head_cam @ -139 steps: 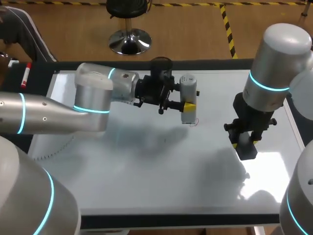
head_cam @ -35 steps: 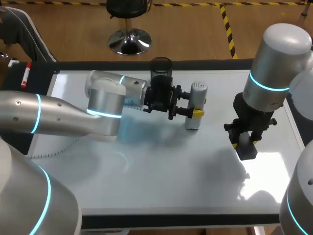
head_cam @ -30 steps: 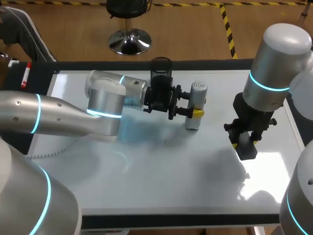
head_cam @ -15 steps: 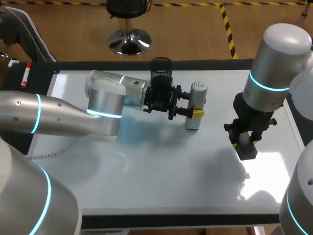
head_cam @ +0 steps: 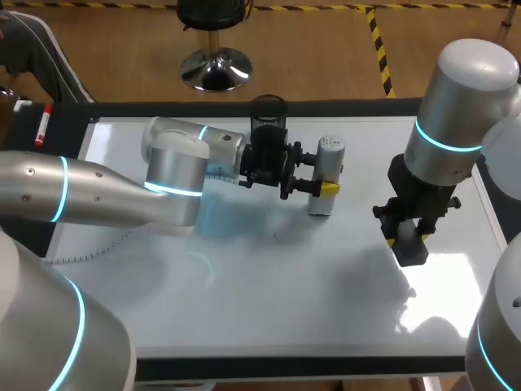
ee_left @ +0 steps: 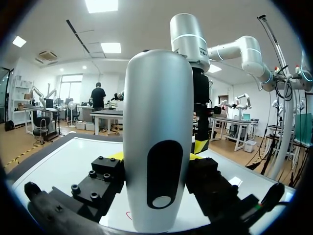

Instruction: Pick up the inspection probe, press it on each red-marked spot on the whiteboard one by one, put down the probe, pick up the eraser, and wipe off all the red marks.

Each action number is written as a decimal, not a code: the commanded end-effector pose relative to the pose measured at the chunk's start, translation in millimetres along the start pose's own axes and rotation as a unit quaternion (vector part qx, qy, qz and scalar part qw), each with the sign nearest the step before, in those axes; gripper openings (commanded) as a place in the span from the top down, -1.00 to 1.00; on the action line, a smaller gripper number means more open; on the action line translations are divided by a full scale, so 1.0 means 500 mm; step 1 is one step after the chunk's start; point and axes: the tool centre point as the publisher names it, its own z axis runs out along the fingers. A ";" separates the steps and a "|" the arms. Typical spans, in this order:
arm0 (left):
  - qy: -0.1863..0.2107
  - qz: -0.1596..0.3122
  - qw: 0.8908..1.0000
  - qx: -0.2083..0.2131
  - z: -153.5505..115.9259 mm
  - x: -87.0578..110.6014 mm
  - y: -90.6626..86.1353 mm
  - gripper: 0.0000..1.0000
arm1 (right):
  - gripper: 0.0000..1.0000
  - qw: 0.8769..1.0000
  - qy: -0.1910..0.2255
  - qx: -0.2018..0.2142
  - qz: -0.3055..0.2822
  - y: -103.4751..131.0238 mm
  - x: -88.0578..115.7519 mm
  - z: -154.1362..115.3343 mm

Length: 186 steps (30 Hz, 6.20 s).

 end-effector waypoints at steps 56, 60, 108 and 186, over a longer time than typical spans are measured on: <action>0.024 0.022 0.999 0.001 0.009 0.003 -0.124 1.00 | 1.00 1.000 0.001 -0.001 -0.001 -0.002 -0.003 -0.002; 0.020 0.024 1.000 -0.001 -0.007 0.004 -0.132 1.00 | 1.00 1.000 0.001 -0.001 -0.001 -0.002 -0.003 -0.002; -0.040 0.059 0.997 -0.007 -0.303 0.096 -0.169 1.00 | 1.00 1.000 0.001 -0.001 -0.001 -0.002 -0.003 -0.002; -0.073 0.051 0.996 0.016 -0.445 0.154 -0.111 1.00 | 1.00 1.000 -0.008 0.001 0.018 0.119 0.067 -0.012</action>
